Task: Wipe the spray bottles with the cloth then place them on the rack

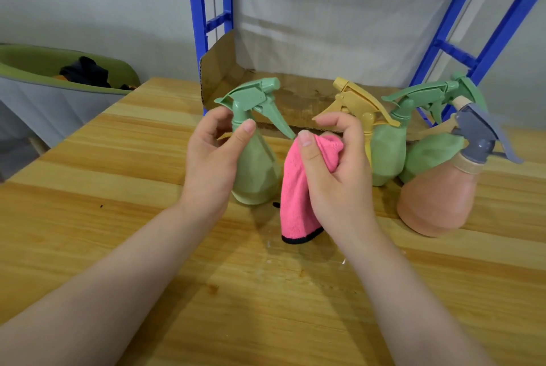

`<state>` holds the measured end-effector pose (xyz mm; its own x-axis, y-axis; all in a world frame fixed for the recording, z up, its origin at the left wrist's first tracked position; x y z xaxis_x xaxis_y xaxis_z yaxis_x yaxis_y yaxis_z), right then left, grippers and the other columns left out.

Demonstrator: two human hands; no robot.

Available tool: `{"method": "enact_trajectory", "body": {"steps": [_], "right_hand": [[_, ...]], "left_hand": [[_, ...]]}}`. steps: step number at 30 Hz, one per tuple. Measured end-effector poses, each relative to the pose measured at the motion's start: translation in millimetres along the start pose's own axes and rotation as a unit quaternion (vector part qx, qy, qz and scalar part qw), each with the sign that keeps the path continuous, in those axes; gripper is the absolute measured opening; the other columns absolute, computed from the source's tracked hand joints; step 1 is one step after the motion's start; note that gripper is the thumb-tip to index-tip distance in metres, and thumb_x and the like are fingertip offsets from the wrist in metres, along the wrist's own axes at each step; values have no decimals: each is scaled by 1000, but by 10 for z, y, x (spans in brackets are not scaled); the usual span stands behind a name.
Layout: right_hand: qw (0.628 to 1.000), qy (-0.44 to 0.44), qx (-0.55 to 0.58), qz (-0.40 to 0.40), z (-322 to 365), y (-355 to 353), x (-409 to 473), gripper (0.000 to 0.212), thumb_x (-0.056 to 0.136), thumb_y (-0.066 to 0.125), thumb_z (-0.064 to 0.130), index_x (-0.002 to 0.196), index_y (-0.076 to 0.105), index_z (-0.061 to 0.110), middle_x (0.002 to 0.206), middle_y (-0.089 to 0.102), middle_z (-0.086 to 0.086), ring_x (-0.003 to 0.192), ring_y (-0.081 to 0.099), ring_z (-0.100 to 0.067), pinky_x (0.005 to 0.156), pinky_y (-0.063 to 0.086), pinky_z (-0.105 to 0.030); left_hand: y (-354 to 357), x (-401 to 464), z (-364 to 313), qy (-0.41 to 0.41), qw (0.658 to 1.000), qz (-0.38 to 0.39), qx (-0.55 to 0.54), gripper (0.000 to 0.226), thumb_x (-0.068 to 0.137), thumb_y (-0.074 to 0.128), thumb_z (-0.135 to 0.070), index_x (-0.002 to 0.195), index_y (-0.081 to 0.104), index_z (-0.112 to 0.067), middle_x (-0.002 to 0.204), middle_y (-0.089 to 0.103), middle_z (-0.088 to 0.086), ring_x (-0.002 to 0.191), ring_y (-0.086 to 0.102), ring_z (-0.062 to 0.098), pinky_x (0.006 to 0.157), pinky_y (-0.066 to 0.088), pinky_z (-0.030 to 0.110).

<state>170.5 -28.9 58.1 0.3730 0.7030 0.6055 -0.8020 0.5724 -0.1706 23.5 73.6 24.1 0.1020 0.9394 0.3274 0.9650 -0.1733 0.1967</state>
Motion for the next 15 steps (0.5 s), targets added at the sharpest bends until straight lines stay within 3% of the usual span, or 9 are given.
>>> {"method": "enact_trajectory", "body": {"steps": [3,9,15], "right_hand": [[1000,4,-10,-8,-18,-18,10,19,97,62,21,111,50,16,74,53,23,65,50,4,64,41,-9],[999,6,-48,-5,-34,-6,-2,19,97,61,24,111,49,19,81,54,10,74,53,-6,65,41,-9],[997,13,-75,8,-98,-4,1,21,96,62,26,110,48,21,77,51,13,67,53,2,62,39,-8]], "left_hand": [[-49,41,7,3,1000,-19,-3,26,90,69,-19,116,67,-15,103,69,1,97,64,15,95,53,41],[-39,69,44,27,998,-12,63,35,81,73,-38,114,67,-27,112,70,-2,110,63,24,100,46,57],[52,49,43,61,989,21,133,38,88,70,-23,124,58,-27,116,65,-15,111,58,6,103,43,46]]}}
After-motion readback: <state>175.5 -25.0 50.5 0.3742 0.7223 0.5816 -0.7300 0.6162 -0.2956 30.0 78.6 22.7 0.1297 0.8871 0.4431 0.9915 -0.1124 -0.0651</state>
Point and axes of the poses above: each hand's wrist, its own x-axis towards the middle knuckle, its own y-axis out of the palm, z = x × y, the point moved 6 cm from there along x, towards the middle knuckle
